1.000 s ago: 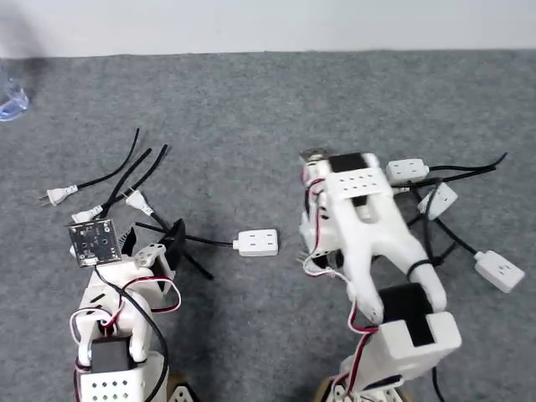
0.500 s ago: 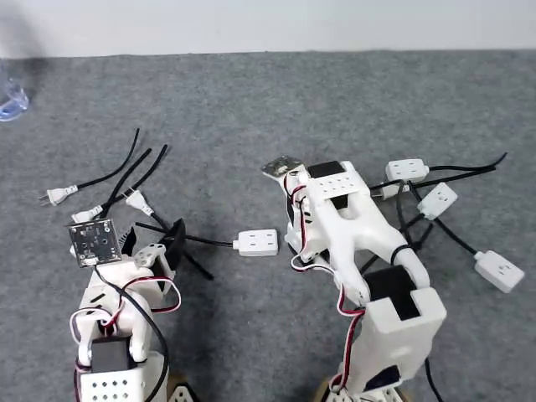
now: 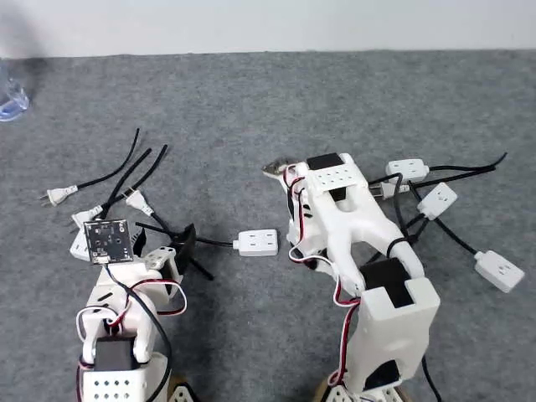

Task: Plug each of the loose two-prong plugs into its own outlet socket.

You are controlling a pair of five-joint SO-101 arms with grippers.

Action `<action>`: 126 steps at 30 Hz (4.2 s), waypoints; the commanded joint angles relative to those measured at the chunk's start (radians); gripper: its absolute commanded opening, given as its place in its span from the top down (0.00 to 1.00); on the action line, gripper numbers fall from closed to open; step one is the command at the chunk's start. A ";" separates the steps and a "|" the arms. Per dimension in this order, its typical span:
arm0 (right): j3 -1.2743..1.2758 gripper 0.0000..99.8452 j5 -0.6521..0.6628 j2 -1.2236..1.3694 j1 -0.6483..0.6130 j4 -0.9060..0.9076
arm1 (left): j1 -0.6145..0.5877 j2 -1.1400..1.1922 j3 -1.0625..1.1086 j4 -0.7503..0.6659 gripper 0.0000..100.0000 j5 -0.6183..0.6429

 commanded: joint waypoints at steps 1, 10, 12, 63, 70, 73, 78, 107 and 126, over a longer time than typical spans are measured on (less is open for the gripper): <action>-0.040 0.88 0.098 -0.015 0.008 0.044 | 0.002 -0.008 -0.008 -0.035 0.71 -0.014; -0.074 0.82 0.310 -0.015 -0.004 0.051 | 0.000 -0.008 -0.008 -0.035 0.71 -0.015; -0.071 0.82 0.308 -0.015 -0.030 0.081 | 0.002 -0.008 -0.008 -0.035 0.71 -0.015; -0.133 0.99 0.537 0.139 0.074 0.059 | 0.003 -0.008 -0.005 -0.034 0.71 -0.017; -0.321 0.90 0.537 0.188 0.084 0.064 | 0.005 -0.008 -0.005 -0.034 0.71 -0.017; -0.350 0.77 0.537 0.194 0.081 0.054 | 0.005 -0.008 -0.005 -0.034 0.71 -0.017; -0.351 0.73 0.575 0.193 0.084 0.053 | 0.005 -0.008 -0.005 -0.034 0.71 -0.017; -0.387 0.95 0.621 0.292 0.209 -0.188 | 0.005 -0.008 -0.005 -0.034 0.71 -0.017; -0.387 0.99 0.936 0.070 0.039 0.282 | 0.005 -0.008 -0.004 -0.034 0.71 -0.017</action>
